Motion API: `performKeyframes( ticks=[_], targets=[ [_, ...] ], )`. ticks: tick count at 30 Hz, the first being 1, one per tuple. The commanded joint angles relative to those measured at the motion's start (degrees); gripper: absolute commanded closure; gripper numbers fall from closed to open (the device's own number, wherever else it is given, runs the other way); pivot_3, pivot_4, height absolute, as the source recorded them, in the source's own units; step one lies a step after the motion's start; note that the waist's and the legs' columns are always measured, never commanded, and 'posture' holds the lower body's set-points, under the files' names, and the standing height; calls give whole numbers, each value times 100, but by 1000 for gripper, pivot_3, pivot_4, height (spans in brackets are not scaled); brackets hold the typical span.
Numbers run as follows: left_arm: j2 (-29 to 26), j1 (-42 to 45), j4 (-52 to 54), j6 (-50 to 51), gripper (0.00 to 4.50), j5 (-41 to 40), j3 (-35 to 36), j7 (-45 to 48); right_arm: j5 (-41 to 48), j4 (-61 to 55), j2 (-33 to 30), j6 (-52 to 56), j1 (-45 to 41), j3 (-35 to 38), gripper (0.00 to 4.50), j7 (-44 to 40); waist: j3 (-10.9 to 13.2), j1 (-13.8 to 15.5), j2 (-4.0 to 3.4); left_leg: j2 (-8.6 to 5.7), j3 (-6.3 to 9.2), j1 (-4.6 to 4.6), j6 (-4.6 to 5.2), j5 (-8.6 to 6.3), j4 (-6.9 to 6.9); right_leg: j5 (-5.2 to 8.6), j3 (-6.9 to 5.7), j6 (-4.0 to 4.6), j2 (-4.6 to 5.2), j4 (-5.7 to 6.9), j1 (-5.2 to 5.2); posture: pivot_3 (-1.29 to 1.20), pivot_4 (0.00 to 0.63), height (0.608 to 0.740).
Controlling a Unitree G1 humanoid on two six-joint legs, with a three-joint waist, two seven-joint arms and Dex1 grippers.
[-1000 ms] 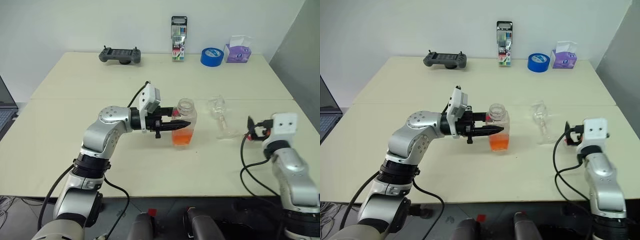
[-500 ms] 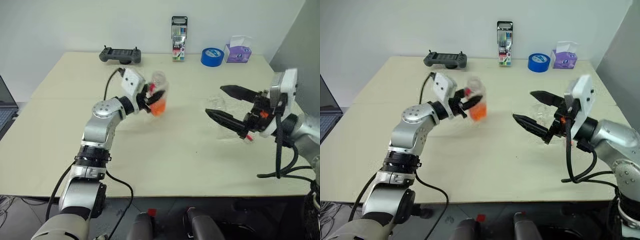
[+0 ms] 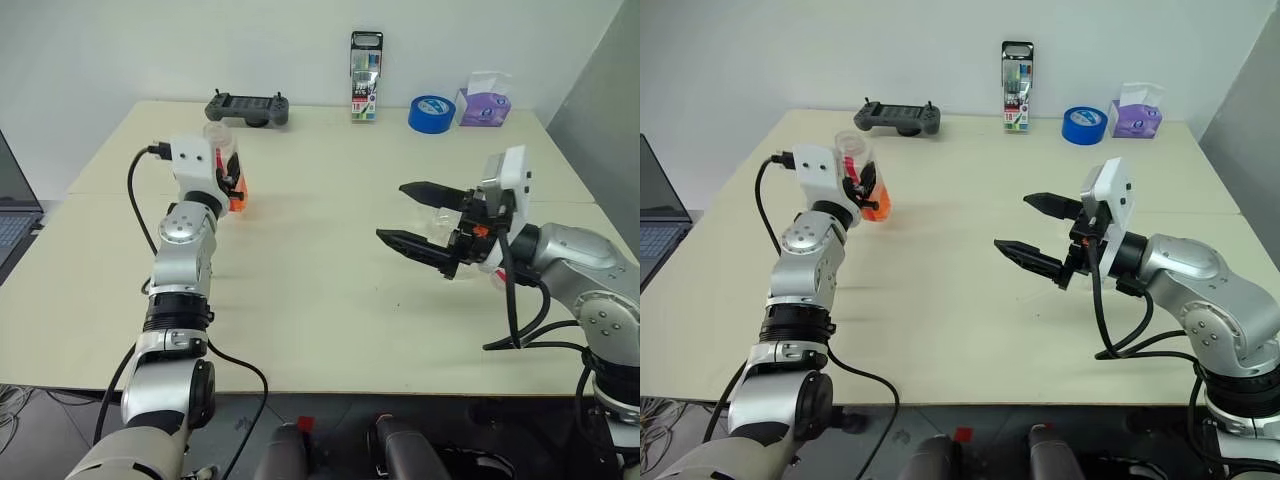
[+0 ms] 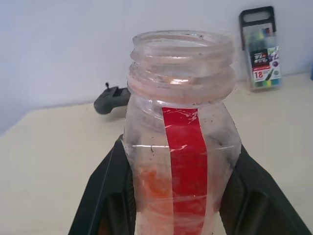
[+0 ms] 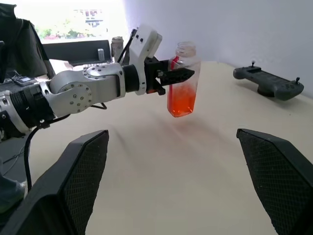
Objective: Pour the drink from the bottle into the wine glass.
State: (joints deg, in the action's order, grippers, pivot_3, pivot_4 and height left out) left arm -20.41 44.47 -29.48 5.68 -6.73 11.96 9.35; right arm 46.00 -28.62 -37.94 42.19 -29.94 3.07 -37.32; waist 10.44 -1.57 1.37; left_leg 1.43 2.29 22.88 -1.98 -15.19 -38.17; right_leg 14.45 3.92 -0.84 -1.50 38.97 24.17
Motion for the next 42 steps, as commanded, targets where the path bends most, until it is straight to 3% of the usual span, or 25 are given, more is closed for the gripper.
performKeyframes(
  ticks=[1, 17, 26, 42],
  targets=[
    [-46, 132, -37, -279, 2728, -111, 133, 40, -85, -83, 3, -184, -44, 63, 30, -114, 1, 1, 2, 0, 1, 1, 0, 0, -1, 0, -2, 0, 0, 0, 0, 0, 150, 740],
    [-260, 333, -864, -322, 2728, -195, 183, 462, -44, -296, 48, -116, 15, 217, 30, 38, 0, -5, 2, 3, 6, -6, 0, 0, 0, 0, -7, 0, -8, 5, -3, 0, 150, 740],
    [-294, 297, -879, -232, 25, -240, 166, 618, 61, -355, 132, 303, -403, 121, 0, 405, 0, -5, 3, 5, 9, -4, 0, 1, 1, -1, -11, 1, -10, 4, -3, 0, 150, 740],
    [-268, -375, 130, 423, 25, -218, 117, 541, 52, -399, 164, 310, -283, 143, 0, 479, 0, -7, 2, 6, 9, -5, 0, 1, 0, -1, -9, 1, -8, 6, -3, 0, 150, 740]
  ],
)
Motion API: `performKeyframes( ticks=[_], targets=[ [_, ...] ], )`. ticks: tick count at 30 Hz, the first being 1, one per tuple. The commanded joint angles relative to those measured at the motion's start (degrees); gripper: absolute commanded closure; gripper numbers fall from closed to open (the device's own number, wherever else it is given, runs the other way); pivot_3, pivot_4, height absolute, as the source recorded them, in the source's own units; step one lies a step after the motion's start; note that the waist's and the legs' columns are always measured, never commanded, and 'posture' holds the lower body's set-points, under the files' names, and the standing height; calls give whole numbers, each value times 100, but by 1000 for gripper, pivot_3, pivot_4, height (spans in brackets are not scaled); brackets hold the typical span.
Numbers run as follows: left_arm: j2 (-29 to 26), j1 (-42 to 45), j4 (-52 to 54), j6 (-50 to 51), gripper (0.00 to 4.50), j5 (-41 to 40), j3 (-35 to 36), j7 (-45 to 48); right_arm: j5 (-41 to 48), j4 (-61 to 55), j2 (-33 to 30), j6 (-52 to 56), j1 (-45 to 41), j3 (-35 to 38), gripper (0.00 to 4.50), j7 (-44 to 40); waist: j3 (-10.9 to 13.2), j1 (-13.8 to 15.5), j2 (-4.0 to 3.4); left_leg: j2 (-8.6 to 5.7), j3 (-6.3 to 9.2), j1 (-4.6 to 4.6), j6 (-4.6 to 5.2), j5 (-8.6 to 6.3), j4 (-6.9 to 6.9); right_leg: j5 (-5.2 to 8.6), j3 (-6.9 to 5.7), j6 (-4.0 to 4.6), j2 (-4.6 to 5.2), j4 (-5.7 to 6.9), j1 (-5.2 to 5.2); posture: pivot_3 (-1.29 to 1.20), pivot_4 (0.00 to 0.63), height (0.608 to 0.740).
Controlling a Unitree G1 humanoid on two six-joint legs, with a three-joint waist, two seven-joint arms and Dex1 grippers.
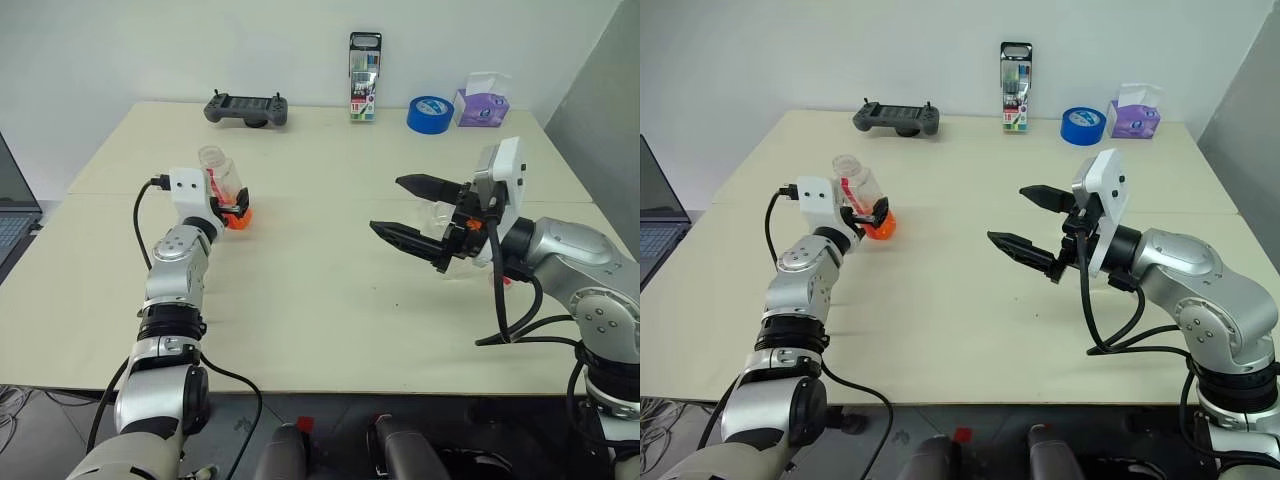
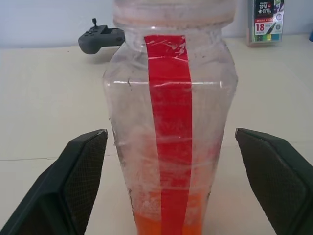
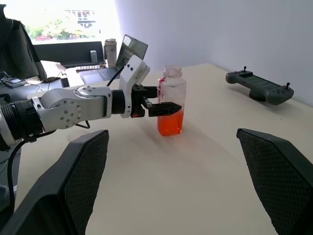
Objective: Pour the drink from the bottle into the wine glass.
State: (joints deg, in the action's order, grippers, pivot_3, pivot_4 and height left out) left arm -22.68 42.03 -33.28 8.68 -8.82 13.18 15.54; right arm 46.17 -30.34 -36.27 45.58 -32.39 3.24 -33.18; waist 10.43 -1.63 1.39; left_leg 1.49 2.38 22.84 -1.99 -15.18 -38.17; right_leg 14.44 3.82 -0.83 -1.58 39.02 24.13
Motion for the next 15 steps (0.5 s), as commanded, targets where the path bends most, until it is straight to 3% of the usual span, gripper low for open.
performKeyframes(
  ticks=[1, 10, 15],
  targets=[
    [-32, -237, 690, 240, 25, -40, 22, -109, 50, -234, -2, -8, -47, 126, 0, 82, 0, 0, 0, 0, -1, -1, 0, 0, 0, 0, 1, 0, 0, 0, 0, 0, 150, 740],
    [-100, -1945, 3578, 1982, 25, -472, -29, -23, 235, -441, -33, 159, 326, 330, 0, 293, -1, -8, 1, 6, 10, 0, -1, 0, 3, 0, 3, 0, 26, 0, -1, 0, 150, 740],
    [-941, -2570, 4631, 2139, 25, -647, -897, 1556, 230, -535, -438, 398, 577, 582, 0, 390, -1, 5, 1, -1, 13, -3, -3, 1, 3, 1, -3, 0, 22, 1, -3, 0, 150, 740]
  ],
)
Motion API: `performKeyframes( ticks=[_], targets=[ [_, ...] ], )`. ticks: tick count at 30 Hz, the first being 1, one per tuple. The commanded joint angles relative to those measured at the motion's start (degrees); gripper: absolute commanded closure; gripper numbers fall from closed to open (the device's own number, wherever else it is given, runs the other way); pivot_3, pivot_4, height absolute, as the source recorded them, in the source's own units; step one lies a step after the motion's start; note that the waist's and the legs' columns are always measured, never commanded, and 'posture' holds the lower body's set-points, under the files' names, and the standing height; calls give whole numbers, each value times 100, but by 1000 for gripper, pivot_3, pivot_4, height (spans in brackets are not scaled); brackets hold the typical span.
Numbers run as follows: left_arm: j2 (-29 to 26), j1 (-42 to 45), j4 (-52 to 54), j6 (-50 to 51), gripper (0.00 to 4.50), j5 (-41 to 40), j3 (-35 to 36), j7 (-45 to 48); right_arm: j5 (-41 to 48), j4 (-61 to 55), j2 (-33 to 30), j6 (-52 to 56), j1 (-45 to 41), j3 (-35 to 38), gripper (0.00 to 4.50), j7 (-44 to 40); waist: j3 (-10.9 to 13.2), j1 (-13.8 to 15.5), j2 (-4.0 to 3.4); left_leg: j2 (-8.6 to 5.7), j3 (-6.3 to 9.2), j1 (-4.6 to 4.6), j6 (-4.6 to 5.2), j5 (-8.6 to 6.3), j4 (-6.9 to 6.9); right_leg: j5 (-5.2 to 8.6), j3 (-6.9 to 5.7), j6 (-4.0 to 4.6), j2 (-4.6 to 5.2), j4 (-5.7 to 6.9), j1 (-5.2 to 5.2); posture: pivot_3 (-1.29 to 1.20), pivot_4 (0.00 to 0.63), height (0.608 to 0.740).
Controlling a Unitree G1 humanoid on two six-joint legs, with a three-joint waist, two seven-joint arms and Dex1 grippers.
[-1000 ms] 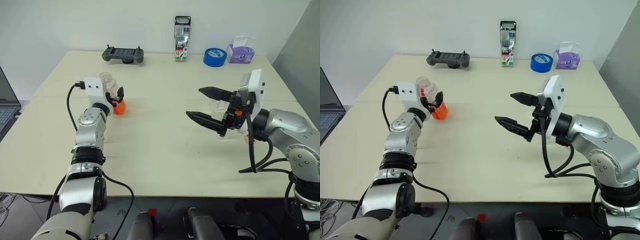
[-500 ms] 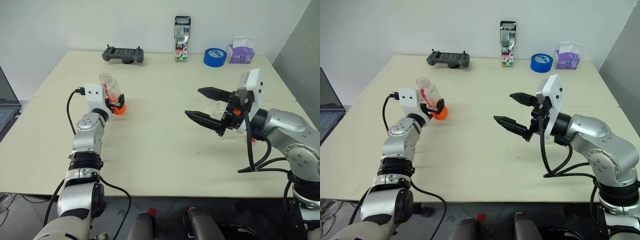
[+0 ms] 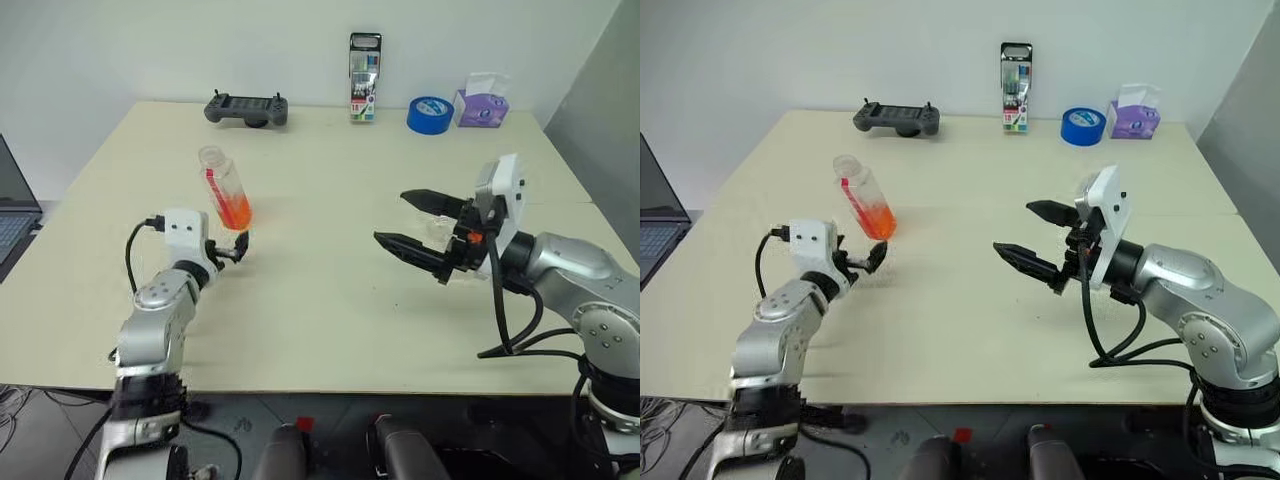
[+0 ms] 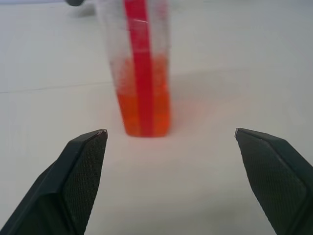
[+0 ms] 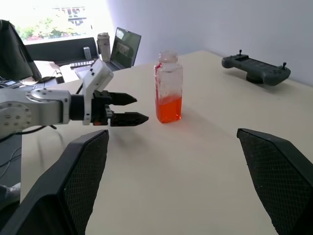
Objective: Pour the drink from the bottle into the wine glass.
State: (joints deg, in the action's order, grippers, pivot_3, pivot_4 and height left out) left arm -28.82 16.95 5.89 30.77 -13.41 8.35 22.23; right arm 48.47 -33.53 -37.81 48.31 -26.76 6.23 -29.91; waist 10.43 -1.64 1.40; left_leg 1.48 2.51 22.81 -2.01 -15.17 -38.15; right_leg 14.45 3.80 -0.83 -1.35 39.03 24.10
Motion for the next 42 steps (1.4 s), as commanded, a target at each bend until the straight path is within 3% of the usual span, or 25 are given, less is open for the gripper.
performKeyframes(
  ticks=[1, 4, 8, 13, 21, 27, 34, 42],
  targets=[
    [-472, -4, 840, -119, 25, -420, -567, 1408, -209, -177, -533, 251, -8, 199, 0, 100, 0, 15, -1, -1, 0, -1, 0, 0, 0, 1, -3, 0, -3, -3, -3, 0, 150, 740],
    [-561, 460, 961, -142, 25, -923, -959, 2447, -667, 187, -1182, 531, -15, 141, 0, 134, 0, 32, 0, -12, -12, -1, 1, 1, -1, 3, -3, -1, -5, -10, -5, 0, 150, 740],
    [-323, 1053, 770, -232, 25, -1109, -1356, 3034, -1045, 822, -1649, 715, -136, 159, 0, 62, -1, 8, 1, -14, -32, -1, 2, 1, -1, 18, 17, -27, -7, -12, -2, 0, 150, 740],
    [-10, 1511, 147, -677, 25, -1125, -1527, 3572, -1483, 2278, -1881, 1590, -1295, -469, 0, 7, 0, -58, -2, -13, -61, -17, 4, 0, 6, 16, 39, -23, -32, -10, 3, 0, 150, 740],
    [271, 1195, 4, -1131, 25, -909, -1738, 3602, -2513, 5269, -1319, 2224, -3536, -1796, 0, -543, 1, -90, -5, 2, -64, -18, 8, -3, 16, 1, 41, 7, -57, -9, 13, 0, 150, 740],
    [183, 829, 154, -1153, 25, -867, -1653, 3550, -3107, 6818, -763, 2455, -4308, -2236, 0, -754, 2, -76, -6, 3, -65, -10, 9, -3, 14, 0, 44, 8, -50, -9, 17, 0, 150, 740],
    [215, 550, 296, -1129, 25, -815, -1640, 3339, -3344, 7346, -262, 2883, -4694, -2250, 0, -923, 2, -39, -8, 4, -65, -5, 9, -3, 10, 0, 44, 8, -45, -8, 21, 0, 150, 740],
    [256, 422, 451, -1050, 25, -820, -1711, 3225, -3209, 6819, 8, 3651, -4684, -2035, 0, -930, 2, -26, -9, 5, -58, -3, 9, -3, 10, -1, 37, 8, -47, -4, 23, 0, 150, 740]
  ],
)
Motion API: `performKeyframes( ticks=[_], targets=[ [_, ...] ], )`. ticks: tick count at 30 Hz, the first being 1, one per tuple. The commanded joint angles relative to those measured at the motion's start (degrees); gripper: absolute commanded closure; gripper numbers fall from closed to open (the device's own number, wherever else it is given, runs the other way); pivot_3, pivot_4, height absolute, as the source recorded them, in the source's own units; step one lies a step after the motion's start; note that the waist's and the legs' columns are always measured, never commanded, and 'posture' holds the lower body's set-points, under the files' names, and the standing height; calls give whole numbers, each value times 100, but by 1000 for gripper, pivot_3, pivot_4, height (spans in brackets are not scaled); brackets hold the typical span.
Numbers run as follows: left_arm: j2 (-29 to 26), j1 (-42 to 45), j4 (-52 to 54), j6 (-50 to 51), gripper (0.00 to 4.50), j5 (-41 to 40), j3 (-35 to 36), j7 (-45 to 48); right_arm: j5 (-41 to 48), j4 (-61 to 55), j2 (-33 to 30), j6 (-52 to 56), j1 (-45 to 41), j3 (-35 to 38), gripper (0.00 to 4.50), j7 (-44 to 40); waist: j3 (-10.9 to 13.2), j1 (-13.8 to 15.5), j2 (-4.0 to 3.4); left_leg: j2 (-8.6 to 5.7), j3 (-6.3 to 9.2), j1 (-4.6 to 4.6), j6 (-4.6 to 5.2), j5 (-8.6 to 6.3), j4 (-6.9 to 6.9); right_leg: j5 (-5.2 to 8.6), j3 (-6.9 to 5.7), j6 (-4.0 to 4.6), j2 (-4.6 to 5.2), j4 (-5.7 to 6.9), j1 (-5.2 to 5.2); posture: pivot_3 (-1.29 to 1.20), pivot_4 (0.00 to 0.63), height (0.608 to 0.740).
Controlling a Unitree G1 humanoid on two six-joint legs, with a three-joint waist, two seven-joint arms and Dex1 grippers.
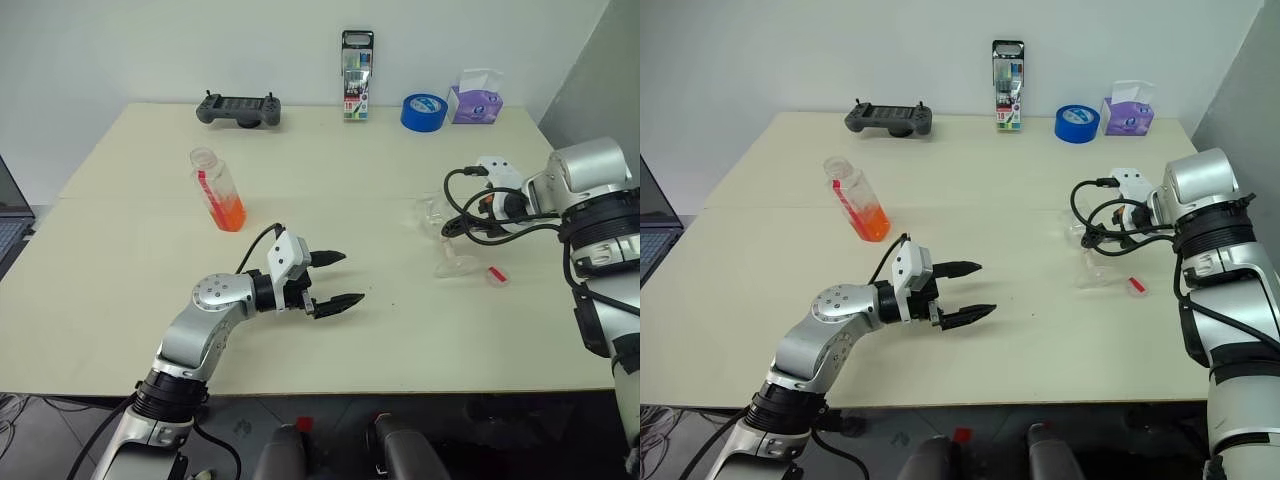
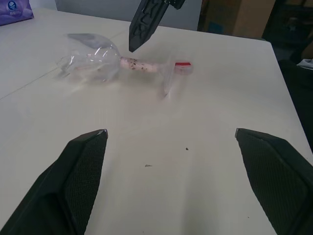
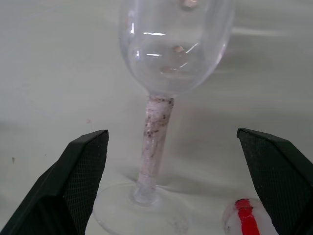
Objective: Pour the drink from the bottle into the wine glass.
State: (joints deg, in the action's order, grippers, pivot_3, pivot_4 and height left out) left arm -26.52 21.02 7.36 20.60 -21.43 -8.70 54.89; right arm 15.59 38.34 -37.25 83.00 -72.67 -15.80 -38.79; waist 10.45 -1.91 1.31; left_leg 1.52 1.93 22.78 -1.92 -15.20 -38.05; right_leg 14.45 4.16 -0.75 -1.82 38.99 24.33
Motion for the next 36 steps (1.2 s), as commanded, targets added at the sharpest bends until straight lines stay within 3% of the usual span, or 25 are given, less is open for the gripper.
performKeyframes(
  ticks=[1, 10, 26, 36],
  targets=[
    [27, 20, 302, -26, 25, -19, -12, -44, 92, -444, -19, 232, -21, 189, 0, -16, 0, 1, 0, 0, 1, 1, 0, 0, 0, 0, 0, 0, 0, 0, 0, 0, 150, 740],
    [-42, -34, 416, 82, 25, -19, -9, -75, 34, -431, 352, -23, 436, 290, 0, 159, 0, -6, 0, -1, 1, 1, 0, 0, -1, 0, 0, 0, 0, 1, -1, 0, 150, 740],
    [-242, -590, 1177, 515, 25, -177, 142, -347, -845, 1573, 963, -1914, 20, -105, 0, -370, -1, -26, 0, -1, -2, -6, 0, 0, -2, 0, 0, 0, -3, 1, -3, 0, 150, 740],
    [-449, -553, 1128, 541, 0, -229, 148, -219, -1072, 1891, 1014, -2237, -194, 175, 3460, -523, 0, -67, -1, -1, 0, -6, 0, 0, 2, -1, -1, 1, -5, 1, -2, 0, 150, 740]
  ],
)
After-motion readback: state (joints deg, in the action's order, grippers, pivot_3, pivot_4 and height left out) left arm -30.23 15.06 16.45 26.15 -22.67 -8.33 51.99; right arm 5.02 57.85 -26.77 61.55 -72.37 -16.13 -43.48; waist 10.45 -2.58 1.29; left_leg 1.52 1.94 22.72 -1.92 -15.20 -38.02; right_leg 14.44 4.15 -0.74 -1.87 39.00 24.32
